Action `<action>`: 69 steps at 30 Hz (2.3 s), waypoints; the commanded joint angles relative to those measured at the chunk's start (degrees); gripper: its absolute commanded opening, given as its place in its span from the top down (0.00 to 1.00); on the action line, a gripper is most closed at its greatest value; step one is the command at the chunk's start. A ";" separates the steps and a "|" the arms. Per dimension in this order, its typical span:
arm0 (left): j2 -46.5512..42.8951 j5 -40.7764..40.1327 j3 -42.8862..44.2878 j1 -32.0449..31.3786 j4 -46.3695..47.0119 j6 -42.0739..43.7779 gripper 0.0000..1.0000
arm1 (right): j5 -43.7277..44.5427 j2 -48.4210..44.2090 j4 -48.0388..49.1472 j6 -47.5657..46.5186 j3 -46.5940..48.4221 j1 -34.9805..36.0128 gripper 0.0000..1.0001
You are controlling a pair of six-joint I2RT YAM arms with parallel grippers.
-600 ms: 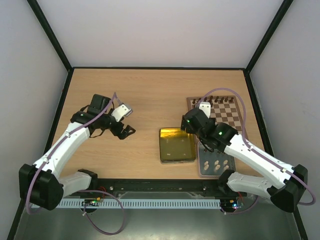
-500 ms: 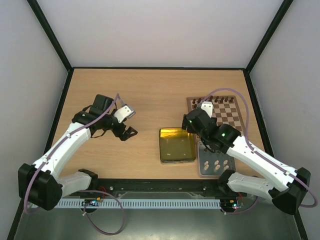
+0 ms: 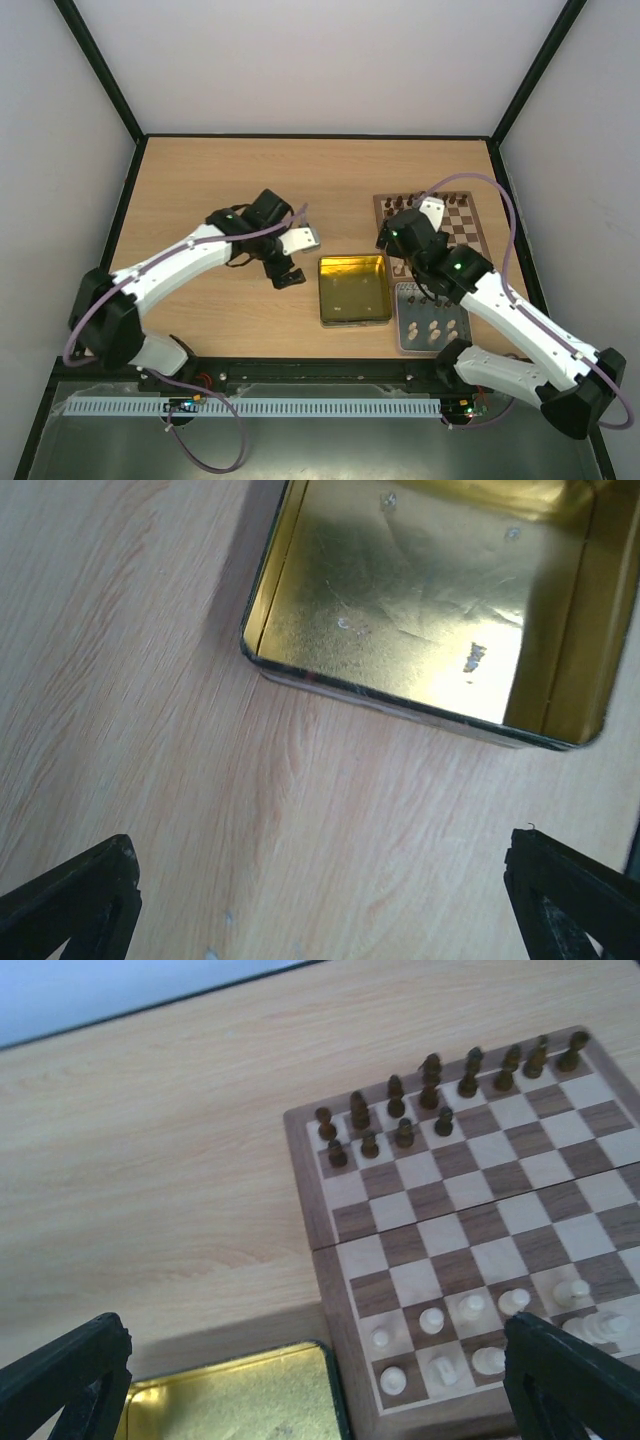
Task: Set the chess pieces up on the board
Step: Move the storage box to the center of the board.
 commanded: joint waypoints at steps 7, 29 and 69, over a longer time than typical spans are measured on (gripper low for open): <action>17.29 -6.00 9.65 -7.18 3.29 2.86 0.02 | 1.06 -6.13 -1.96 1.38 1.53 -5.45 0.02; 29.61 6.02 20.52 -13.89 -6.66 8.34 0.38 | 3.41 -6.05 -2.75 1.44 2.04 -6.09 0.03; 41.25 9.47 29.43 -21.40 -5.43 7.72 0.41 | 11.19 -11.99 -7.65 0.51 8.03 -6.49 0.02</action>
